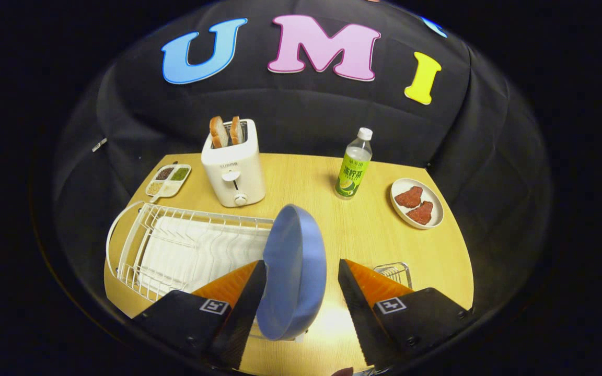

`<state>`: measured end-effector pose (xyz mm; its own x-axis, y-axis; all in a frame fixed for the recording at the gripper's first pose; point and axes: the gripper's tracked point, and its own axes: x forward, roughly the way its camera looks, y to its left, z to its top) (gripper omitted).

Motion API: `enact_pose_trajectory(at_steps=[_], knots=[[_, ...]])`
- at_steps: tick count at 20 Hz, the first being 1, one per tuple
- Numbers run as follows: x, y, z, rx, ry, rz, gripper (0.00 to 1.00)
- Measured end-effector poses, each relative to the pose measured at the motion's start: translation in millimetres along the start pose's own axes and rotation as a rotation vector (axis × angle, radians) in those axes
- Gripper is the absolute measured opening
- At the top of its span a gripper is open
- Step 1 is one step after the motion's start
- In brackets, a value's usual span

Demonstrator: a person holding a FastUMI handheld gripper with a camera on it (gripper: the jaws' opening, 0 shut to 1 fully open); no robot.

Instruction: Take the plate from the dish rack, then take the spoon from the basket and place it into the plate.

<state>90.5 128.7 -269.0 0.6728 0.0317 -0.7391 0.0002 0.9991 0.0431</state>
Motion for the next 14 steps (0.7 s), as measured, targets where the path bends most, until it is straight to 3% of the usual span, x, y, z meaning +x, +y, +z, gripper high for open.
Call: enact_pose_trajectory(at_steps=[1, 2, 3, 6, 10, 14], knots=[[8, 1, -5, 0.001, 0.023, -0.011, 0.81], [14, 2, -12, 0.001, 0.045, -0.019, 0.69], [18, -2, -15, -0.001, 0.063, -0.04, 0.66], [27, -7, -15, 0.006, 0.075, -0.089, 0.37], [22, -2, -9, -0.042, 0.104, -0.128, 0.32], [10, 2, 13, -0.196, 0.065, -0.191, 0.32]])
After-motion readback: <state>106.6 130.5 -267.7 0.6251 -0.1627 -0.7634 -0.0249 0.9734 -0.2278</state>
